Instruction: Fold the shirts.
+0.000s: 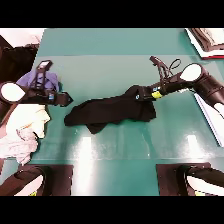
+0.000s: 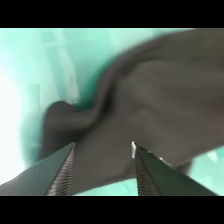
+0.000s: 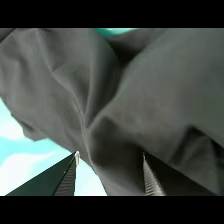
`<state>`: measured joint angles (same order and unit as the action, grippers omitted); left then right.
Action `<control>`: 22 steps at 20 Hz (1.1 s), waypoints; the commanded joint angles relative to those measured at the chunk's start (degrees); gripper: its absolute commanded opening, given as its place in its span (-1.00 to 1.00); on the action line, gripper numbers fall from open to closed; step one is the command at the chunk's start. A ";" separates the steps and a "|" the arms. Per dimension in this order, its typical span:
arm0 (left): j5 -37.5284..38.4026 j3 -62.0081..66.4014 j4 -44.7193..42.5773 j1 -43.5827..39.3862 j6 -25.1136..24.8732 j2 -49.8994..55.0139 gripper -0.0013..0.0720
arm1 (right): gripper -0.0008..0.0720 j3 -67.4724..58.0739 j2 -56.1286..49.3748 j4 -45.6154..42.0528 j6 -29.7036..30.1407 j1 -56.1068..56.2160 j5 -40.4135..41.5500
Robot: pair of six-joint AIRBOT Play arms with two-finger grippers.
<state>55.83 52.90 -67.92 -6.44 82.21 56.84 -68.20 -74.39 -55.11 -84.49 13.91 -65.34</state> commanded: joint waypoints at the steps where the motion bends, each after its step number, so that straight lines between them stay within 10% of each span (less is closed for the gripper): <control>1: 5.35 -1.09 0.04 7.63 -2.43 0.00 0.25 | 0.26 -1.97 0.70 0.04 0.20 -3.91 -1.77; 18: 6.21 -15.34 16.13 12.24 -20.98 12.28 0.17 | 0.26 -2.56 14.82 -0.31 2.51 -17.09 -9.57; 19: 6.58 -15.28 16.20 12.24 -20.92 12.22 -0.11 | 0.26 -2.27 14.84 -0.81 2.51 -17.84 -10.86; 20: 7.17 -14.99 16.33 12.24 -20.98 12.15 -0.87 | 0.26 -1.31 14.84 -0.98 2.51 -18.99 -12.24; 22: 9.05 -12.55 16.28 12.24 -20.98 12.13 -0.90 | 0.26 3.34 14.84 -1.16 2.56 -21.31 -14.21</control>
<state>62.22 38.63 -52.40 5.85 62.04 68.58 -68.34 -59.70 -55.75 -82.00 -4.93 -76.09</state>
